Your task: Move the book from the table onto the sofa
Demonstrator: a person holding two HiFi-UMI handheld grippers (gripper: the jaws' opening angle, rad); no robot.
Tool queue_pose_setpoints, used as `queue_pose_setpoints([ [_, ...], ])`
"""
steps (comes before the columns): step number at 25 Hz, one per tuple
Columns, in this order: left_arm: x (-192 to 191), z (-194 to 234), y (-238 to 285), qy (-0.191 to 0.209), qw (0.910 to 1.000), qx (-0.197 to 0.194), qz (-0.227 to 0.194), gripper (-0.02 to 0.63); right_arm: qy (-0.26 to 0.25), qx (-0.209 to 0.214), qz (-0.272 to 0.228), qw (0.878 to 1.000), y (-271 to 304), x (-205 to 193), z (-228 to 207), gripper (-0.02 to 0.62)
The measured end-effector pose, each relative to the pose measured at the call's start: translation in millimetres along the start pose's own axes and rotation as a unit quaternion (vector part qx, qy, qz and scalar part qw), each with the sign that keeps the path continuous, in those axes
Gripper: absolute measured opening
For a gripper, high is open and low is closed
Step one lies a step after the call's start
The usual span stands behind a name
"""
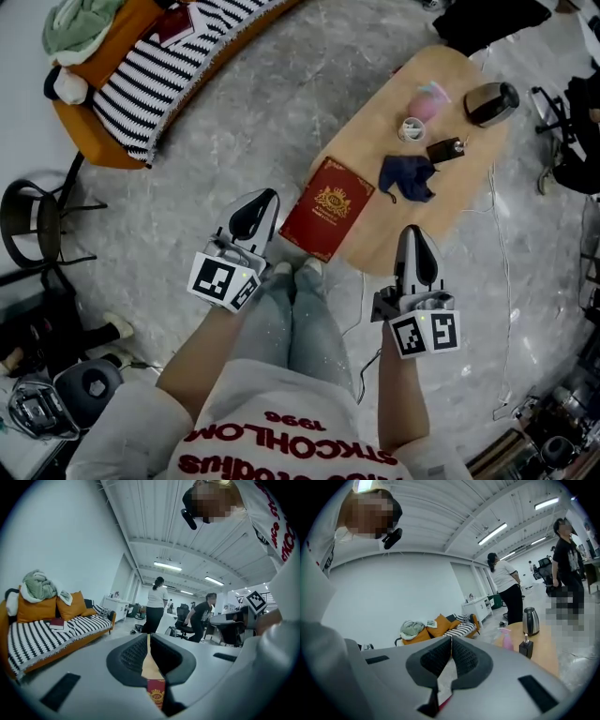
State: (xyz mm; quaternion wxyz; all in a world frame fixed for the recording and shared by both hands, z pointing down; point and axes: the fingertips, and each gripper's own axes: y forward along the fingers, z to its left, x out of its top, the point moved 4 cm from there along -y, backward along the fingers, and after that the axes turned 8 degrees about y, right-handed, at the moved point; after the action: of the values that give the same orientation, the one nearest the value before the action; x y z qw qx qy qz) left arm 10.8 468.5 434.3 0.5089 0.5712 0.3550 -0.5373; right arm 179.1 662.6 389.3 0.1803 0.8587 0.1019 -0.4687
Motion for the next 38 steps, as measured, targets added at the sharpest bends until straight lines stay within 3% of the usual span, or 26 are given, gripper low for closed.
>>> queue_pose_setpoints([
  [11, -88, 6, 46, -0.002, 0.9981, 0.002, 0.062, 0.018, 0.029, -0.043, 0.053, 0.997, 50, -75, -66, 0.028],
  [17, -125, 5, 65, -0.006, 0.9979, -0.024, 0.059, 0.029, 0.043, -0.053, 0.083, 0.994, 68, -119, -93, 0.029],
  [20, -153, 7, 74, -0.024, 0.9953, -0.035, 0.087, 0.158, 0.051, -0.054, 0.103, 0.992, 73, -145, -105, 0.029],
  [23, -185, 6, 83, -0.05, 0.9906, -0.06, 0.113, 0.239, 0.052, -0.058, 0.129, 0.989, 77, -172, -119, 0.029],
  [27, -232, 7, 86, -0.114, 0.974, -0.102, 0.167, 0.285, 0.057, -0.063, 0.159, 0.984, 81, -203, -134, 0.029],
  [31, -275, 6, 86, -0.149, 0.9552, -0.131, 0.22, 0.301, 0.064, -0.063, 0.179, 0.98, 84, -227, -144, 0.037],
  [34, -299, 5, 88, -0.165, 0.9415, -0.15, 0.252, 0.319, 0.078, -0.062, 0.193, 0.976, 86, -242, -150, 0.102],
  [38, -319, 0, 93, -0.191, 0.9188, -0.198, 0.283, 0.328, 0.101, -0.061, 0.217, 0.969, 89, -266, -158, 0.14],
])
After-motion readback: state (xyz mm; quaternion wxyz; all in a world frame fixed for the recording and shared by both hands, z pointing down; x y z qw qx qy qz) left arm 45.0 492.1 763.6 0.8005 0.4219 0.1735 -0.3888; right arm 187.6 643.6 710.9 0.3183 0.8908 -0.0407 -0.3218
